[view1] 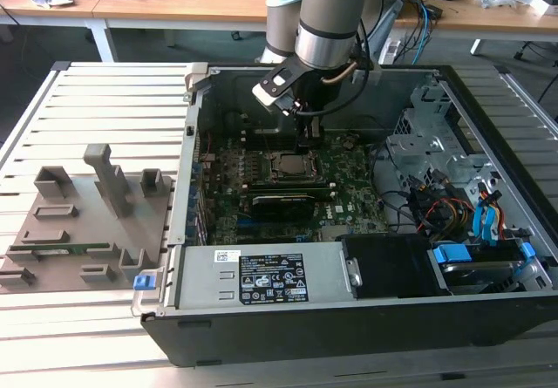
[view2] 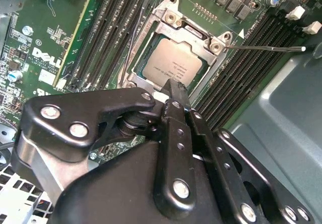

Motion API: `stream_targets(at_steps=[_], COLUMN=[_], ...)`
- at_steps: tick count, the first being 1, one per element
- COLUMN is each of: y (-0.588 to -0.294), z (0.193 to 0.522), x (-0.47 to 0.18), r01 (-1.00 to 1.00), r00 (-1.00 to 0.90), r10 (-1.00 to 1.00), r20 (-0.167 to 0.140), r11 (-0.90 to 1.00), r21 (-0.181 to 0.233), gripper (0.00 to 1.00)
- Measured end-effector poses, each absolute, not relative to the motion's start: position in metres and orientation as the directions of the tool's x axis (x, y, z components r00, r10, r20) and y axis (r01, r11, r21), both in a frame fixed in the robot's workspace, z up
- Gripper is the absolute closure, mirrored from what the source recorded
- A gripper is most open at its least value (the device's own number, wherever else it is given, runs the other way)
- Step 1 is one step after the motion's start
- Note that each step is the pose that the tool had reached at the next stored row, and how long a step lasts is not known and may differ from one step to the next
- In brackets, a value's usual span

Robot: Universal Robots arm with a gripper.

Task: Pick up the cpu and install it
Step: 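Close the cpu cover, then install the first cpu locking lever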

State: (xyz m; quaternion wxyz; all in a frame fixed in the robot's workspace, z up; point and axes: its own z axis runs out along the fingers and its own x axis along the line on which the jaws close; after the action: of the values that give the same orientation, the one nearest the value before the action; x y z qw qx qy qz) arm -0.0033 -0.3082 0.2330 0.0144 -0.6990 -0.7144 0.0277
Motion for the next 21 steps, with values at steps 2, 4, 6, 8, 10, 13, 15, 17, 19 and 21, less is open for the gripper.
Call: stream_targets(at_steps=[2, 4, 6, 8, 10, 13, 15, 17, 19, 21], y=[-0.3082, -0.3082, -0.3082, -0.3082, -0.3082, -0.3082, -0.3082, -0.3082, -0.3082, -0.3082], z=[0.233, 0.2329, 0.2329, 0.2329, 0.2328, 0.2329, 0.2329, 0.2329, 0.2329, 0.2329], x=[-0.0033, -0.0033, -0.0033, -0.0033, -0.0033, -0.0033, -0.0033, -0.0033, -0.0033, -0.0033], r01=[0.998, 0.998, 0.998, 0.998, 0.995, 0.983, 0.976, 0.96, 0.938, 0.923], r00=[-0.022, -0.022, -0.022, -0.031, -0.082, -0.176, -0.211, -0.276, -0.343, -0.382], r10=[1.0, 1.0, 1.0, 0.999, 0.996, 0.984, 0.977, 0.961, 0.939, 0.924], r20=[-0.018, -0.018, -0.018, -0.018, -0.018, -0.018, -0.018, -0.018, -0.018, -0.018], r11=[0.021, 0.021, 0.021, 0.029, 0.081, 0.174, 0.209, 0.274, 0.342, 0.38], r21=[-0.06, -0.06, -0.06, -0.06, -0.06, -0.06, -0.06, -0.06, -0.06, -0.06], gripper=[0.89, 0.89, 0.89, 0.89, 0.89, 0.89, 0.89, 0.89, 0.89, 0.89])
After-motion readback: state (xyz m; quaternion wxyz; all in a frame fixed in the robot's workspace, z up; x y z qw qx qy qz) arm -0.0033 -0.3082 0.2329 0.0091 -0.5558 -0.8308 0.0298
